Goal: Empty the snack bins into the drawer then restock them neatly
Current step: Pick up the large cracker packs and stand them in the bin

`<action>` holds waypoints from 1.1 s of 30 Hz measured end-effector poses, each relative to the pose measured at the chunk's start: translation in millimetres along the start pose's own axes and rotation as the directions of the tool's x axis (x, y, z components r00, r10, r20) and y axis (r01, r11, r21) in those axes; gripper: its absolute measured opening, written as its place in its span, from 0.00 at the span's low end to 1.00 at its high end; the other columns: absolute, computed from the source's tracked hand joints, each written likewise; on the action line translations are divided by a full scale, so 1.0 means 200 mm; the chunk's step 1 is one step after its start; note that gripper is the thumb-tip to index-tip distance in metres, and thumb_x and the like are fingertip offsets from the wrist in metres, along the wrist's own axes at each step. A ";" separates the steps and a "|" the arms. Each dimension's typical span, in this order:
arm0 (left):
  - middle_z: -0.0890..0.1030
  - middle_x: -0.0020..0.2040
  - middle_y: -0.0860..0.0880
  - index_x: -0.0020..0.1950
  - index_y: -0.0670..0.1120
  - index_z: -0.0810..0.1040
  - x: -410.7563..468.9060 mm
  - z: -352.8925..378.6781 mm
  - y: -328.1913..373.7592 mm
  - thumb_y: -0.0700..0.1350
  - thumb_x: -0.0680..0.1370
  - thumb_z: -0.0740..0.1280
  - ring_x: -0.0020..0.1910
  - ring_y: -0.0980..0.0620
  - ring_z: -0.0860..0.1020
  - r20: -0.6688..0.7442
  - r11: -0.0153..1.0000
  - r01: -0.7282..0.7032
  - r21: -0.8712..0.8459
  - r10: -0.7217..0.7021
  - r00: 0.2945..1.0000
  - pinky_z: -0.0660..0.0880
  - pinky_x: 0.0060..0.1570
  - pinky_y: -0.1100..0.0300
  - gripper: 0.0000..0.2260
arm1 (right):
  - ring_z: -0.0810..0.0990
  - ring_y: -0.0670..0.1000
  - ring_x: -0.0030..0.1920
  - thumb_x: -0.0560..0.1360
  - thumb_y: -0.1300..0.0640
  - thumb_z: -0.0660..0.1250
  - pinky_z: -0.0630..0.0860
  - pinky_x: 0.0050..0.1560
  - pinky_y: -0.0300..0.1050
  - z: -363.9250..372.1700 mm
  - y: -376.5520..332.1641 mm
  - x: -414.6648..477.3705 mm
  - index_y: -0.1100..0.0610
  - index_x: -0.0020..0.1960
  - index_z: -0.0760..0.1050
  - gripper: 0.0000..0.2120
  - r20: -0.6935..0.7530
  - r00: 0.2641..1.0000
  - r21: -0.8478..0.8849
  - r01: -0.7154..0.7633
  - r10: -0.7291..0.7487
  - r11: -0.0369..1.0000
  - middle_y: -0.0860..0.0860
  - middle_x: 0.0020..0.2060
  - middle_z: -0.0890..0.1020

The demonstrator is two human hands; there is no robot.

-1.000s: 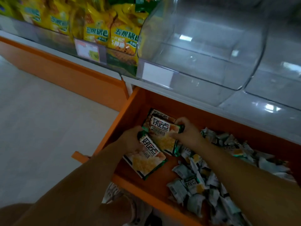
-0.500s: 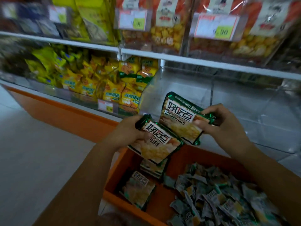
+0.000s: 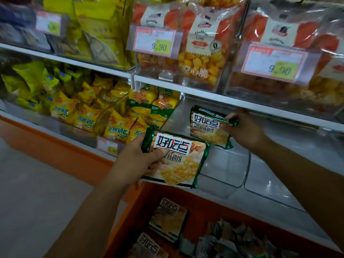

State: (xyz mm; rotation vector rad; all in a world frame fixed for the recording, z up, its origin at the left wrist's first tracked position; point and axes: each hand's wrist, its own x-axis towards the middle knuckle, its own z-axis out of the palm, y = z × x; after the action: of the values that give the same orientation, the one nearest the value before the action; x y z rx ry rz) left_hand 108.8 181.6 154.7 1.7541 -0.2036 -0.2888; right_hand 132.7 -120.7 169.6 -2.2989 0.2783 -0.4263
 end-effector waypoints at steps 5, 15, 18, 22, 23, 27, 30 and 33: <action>0.82 0.37 0.50 0.53 0.52 0.79 0.07 0.02 -0.03 0.46 0.75 0.72 0.31 0.56 0.77 0.033 0.999 0.021 -0.028 -0.020 0.999 0.74 0.35 0.56 0.08 | 0.74 0.51 0.48 0.72 0.64 0.72 0.64 0.32 0.31 0.14 0.12 0.21 0.64 0.53 0.74 0.12 0.006 1.000 -0.150 -0.014 0.015 0.989 0.58 0.50 0.76; 0.85 0.40 0.55 0.55 0.54 0.80 0.07 0.01 -0.07 0.46 0.75 0.71 0.33 0.61 0.80 0.011 0.998 0.019 -0.059 -0.018 1.000 0.73 0.37 0.61 0.09 | 0.79 0.61 0.53 0.72 0.55 0.72 0.78 0.56 0.53 0.20 0.21 0.38 0.54 0.67 0.72 0.24 0.120 0.979 -0.549 -0.073 0.165 0.832 0.61 0.61 0.75; 0.85 0.42 0.55 0.55 0.55 0.80 0.08 0.01 -0.08 0.47 0.75 0.71 0.34 0.62 0.80 0.011 0.998 0.023 -0.058 -0.022 1.000 0.73 0.38 0.60 0.09 | 0.76 0.63 0.58 0.74 0.55 0.71 0.74 0.59 0.50 0.21 0.21 0.40 0.55 0.70 0.70 0.25 0.074 0.988 -0.559 -0.071 0.134 0.826 0.63 0.65 0.68; 0.83 0.37 0.56 0.54 0.54 0.79 0.09 0.01 -0.08 0.47 0.75 0.71 0.31 0.62 0.78 0.033 0.999 0.021 -0.050 -0.020 0.999 0.73 0.33 0.64 0.08 | 0.74 0.61 0.61 0.73 0.56 0.72 0.72 0.60 0.48 0.24 0.23 0.45 0.54 0.68 0.72 0.24 0.012 0.996 -0.455 -0.073 0.087 0.888 0.61 0.66 0.67; 0.83 0.37 0.56 0.54 0.54 0.79 0.09 0.01 -0.09 0.48 0.75 0.71 0.31 0.62 0.78 0.032 0.998 0.021 -0.052 -0.020 0.999 0.74 0.34 0.62 0.08 | 0.73 0.60 0.63 0.74 0.56 0.71 0.71 0.60 0.47 0.25 0.22 0.45 0.54 0.67 0.71 0.23 -0.001 0.996 -0.425 -0.081 0.089 0.902 0.61 0.67 0.67; 0.83 0.38 0.56 0.54 0.55 0.80 0.11 0.01 -0.10 0.51 0.73 0.72 0.33 0.60 0.79 0.032 0.999 0.030 -0.037 -0.029 0.999 0.74 0.42 0.53 0.10 | 0.73 0.59 0.64 0.74 0.55 0.71 0.71 0.64 0.49 0.25 0.20 0.43 0.58 0.67 0.71 0.23 -0.073 0.993 -0.434 -0.115 0.092 0.893 0.59 0.66 0.72; 0.83 0.41 0.51 0.53 0.55 0.80 0.11 0.01 -0.10 0.58 0.67 0.73 0.36 0.53 0.78 0.063 0.999 0.022 -0.034 -0.020 0.998 0.75 0.42 0.49 0.17 | 0.74 0.63 0.62 0.77 0.49 0.67 0.72 0.63 0.53 0.22 0.12 0.34 0.61 0.68 0.70 0.24 -0.082 0.996 -0.619 -0.072 0.027 0.782 0.63 0.62 0.75; 0.83 0.45 0.48 0.54 0.56 0.79 0.10 0.01 -0.10 0.59 0.65 0.72 0.39 0.51 0.80 0.092 0.999 0.010 -0.043 -0.006 0.996 0.75 0.44 0.49 0.20 | 0.81 0.58 0.52 0.79 0.46 0.62 0.75 0.53 0.49 0.16 -0.10 0.13 0.61 0.64 0.73 0.22 0.133 0.991 -0.287 0.072 -0.035 0.955 0.62 0.52 0.81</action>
State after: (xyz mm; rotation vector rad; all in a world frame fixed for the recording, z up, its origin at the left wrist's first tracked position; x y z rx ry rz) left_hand 126.6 177.3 132.3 1.7005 -0.2548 -0.3777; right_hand 170.7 -94.7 168.6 -2.6156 0.2277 -0.2792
